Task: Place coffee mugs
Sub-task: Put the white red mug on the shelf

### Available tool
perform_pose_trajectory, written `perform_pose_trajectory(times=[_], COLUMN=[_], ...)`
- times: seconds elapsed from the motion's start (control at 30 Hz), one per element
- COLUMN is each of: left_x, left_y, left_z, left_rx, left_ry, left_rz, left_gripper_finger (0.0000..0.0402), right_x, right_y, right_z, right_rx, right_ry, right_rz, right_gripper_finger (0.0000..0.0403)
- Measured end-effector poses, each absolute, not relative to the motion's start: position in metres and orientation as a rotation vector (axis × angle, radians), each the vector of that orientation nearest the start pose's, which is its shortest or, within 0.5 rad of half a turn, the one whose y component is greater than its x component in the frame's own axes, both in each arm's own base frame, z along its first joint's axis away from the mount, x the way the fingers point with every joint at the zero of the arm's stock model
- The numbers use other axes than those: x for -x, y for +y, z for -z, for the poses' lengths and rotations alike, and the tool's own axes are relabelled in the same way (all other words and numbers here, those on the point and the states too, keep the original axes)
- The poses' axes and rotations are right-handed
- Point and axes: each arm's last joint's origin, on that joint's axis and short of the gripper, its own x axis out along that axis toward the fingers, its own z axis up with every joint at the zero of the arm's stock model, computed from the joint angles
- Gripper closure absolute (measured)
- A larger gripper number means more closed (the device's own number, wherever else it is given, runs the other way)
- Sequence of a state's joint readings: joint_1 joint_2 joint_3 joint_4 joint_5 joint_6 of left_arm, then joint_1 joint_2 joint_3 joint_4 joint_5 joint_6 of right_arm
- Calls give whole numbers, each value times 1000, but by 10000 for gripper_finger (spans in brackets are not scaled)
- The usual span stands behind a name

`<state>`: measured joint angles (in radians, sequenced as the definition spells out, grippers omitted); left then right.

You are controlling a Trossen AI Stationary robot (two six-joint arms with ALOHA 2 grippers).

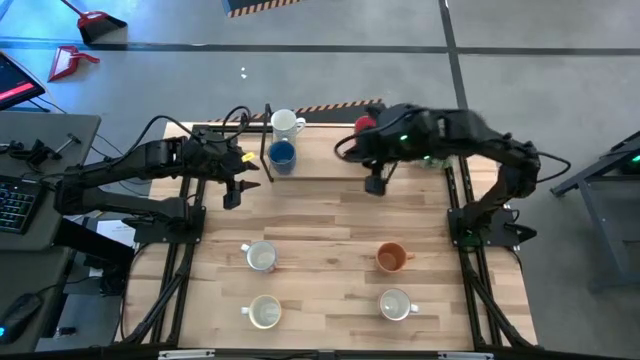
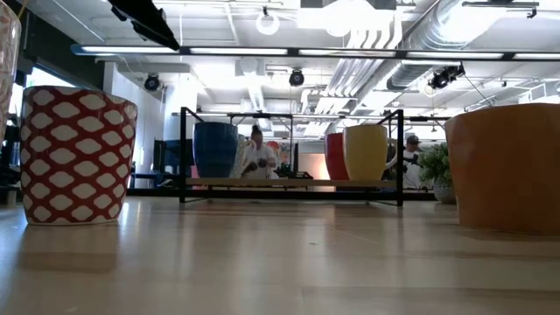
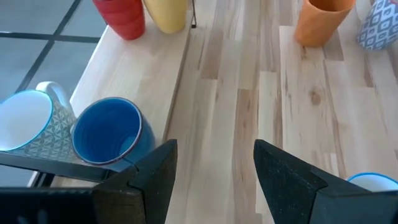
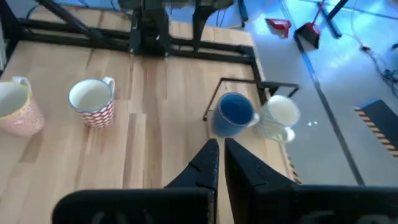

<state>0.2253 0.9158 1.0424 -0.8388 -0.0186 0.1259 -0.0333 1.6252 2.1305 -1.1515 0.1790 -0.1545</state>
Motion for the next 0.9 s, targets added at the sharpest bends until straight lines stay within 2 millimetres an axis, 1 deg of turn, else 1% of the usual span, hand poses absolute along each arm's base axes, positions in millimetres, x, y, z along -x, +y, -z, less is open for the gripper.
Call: perform_pose_trajectory(times=[0.07, 0.1, 0.17, 0.27, 0.33, 0.43, 0.53, 0.6, 0.77, 0.9], left_x=[-163, -163, -163, -163, -163, -163, -164, -164, -167, -172], left_y=[38, 38, 38, 38, 38, 38, 39, 39, 39, 40], left_z=[-340, -340, -340, -340, -340, -340, -340, -341, -345, -347], left_rx=[-49, -50, -50, -50, -53, -65, -59, -61, -74, -38], left_ry=[724, 725, 725, 725, 726, 727, 722, 714, 667, 627], left_rz=[-196, -196, -197, -196, -196, -200, -204, -205, -207, -200], left_gripper_finger=[202, 202, 202, 202, 202, 202, 202, 202, 202, 202], right_x=[-304, -304, -297, -273, -258, -234, -216, -207, -187, -172], right_y=[-20, -23, -27, -31, -30, -25, -16, -10, 2, 8], right_z=[-457, -444, -424, -402, -387, -360, -332, -315, -282, -262], right_rx=[188, 176, 134, 70, 34, -19, -75, -92, -84, -119], right_ry=[626, 609, 555, 450, 373, 331, 326, 327, 294, 294], right_rz=[122, 116, 98, 95, 78, 74, 61, 62, 92, 92], right_gripper_finger=[398, 398, 398, 398, 398, 398, 398, 398, 398, 398])
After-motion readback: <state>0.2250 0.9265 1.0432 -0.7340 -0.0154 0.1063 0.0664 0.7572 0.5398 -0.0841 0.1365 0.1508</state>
